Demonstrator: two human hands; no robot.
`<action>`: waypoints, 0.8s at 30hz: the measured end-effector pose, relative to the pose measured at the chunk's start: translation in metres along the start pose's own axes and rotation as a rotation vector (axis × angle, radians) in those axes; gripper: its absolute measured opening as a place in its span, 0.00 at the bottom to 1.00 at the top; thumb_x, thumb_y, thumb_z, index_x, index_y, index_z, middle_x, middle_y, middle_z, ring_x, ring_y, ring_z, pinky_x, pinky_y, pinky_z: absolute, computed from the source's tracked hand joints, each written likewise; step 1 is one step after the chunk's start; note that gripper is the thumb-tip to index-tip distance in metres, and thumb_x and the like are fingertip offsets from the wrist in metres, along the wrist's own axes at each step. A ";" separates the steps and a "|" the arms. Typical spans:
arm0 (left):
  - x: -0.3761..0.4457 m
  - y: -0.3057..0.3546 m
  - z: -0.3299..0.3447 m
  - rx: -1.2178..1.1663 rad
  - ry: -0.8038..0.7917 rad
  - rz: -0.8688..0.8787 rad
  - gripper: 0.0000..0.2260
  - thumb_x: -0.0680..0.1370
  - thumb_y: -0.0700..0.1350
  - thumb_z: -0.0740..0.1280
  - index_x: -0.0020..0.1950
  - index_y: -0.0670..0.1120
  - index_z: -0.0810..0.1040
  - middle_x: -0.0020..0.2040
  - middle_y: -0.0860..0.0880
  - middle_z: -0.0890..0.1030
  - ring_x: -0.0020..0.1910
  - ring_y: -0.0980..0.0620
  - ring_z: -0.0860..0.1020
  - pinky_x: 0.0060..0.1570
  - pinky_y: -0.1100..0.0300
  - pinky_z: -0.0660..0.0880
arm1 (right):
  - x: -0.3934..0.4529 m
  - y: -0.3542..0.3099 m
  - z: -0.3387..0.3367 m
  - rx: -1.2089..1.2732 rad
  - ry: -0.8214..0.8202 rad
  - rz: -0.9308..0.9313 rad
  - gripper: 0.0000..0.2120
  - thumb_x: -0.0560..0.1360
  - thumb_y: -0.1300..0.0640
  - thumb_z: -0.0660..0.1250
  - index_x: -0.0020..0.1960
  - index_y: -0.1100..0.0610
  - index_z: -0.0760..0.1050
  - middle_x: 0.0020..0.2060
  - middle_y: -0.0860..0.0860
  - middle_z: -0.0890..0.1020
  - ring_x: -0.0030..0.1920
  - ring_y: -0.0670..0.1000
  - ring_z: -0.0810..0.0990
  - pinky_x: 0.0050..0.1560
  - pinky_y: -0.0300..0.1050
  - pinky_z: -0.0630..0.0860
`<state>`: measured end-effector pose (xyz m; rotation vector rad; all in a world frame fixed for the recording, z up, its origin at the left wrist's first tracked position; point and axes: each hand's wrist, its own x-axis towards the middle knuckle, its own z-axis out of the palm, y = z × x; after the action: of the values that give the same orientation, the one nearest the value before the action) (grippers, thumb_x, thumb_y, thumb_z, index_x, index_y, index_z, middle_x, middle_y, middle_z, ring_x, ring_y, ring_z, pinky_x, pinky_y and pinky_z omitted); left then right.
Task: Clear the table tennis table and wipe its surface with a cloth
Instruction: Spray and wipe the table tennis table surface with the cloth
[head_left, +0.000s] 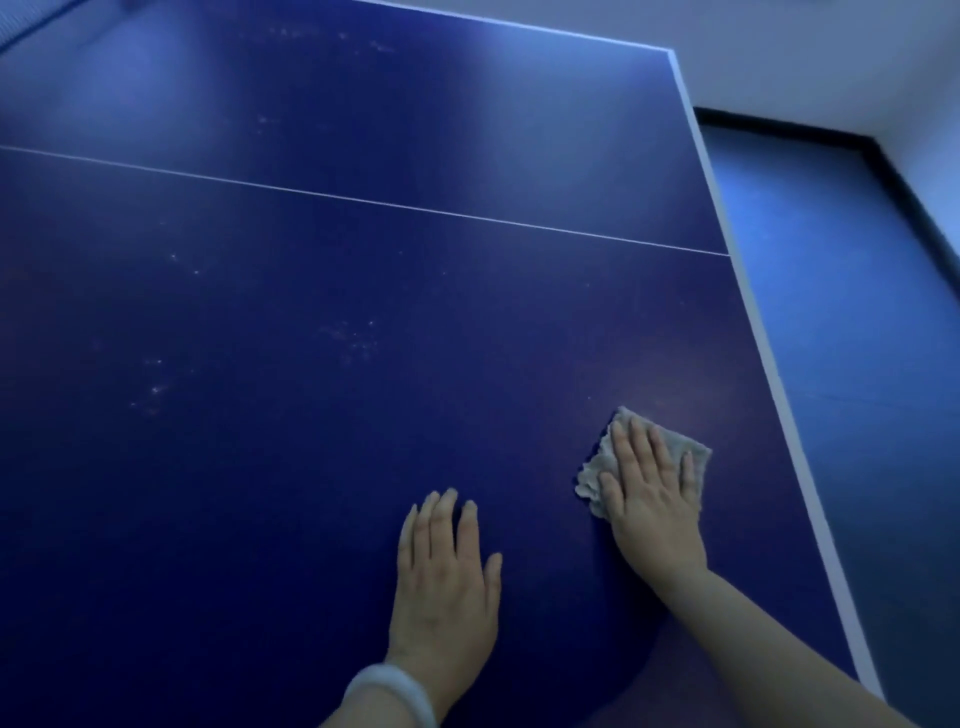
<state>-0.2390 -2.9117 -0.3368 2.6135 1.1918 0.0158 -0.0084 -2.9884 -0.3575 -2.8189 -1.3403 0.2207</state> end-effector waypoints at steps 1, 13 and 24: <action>0.017 0.005 -0.003 -0.012 -0.019 0.000 0.27 0.81 0.55 0.50 0.70 0.40 0.72 0.71 0.38 0.70 0.72 0.39 0.68 0.70 0.42 0.66 | 0.003 0.002 0.001 0.002 -0.001 -0.009 0.30 0.78 0.40 0.33 0.79 0.46 0.38 0.78 0.41 0.38 0.77 0.43 0.34 0.75 0.50 0.29; 0.113 0.061 0.029 0.093 -0.015 -0.356 0.45 0.74 0.71 0.35 0.79 0.39 0.43 0.78 0.34 0.44 0.77 0.35 0.40 0.73 0.35 0.38 | 0.048 0.078 -0.012 0.036 -0.025 -0.183 0.28 0.79 0.39 0.34 0.78 0.42 0.37 0.77 0.40 0.37 0.77 0.42 0.34 0.76 0.53 0.31; 0.116 0.064 0.033 0.169 -0.004 -0.401 0.43 0.74 0.71 0.33 0.80 0.42 0.45 0.79 0.37 0.46 0.78 0.38 0.40 0.74 0.38 0.39 | 0.109 0.058 -0.018 0.094 -0.065 -0.148 0.27 0.82 0.42 0.39 0.79 0.46 0.36 0.77 0.43 0.35 0.76 0.46 0.31 0.75 0.58 0.31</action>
<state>-0.1107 -2.8732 -0.3644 2.4549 1.7617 -0.1748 0.1067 -2.9399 -0.3573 -2.6435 -1.5010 0.3658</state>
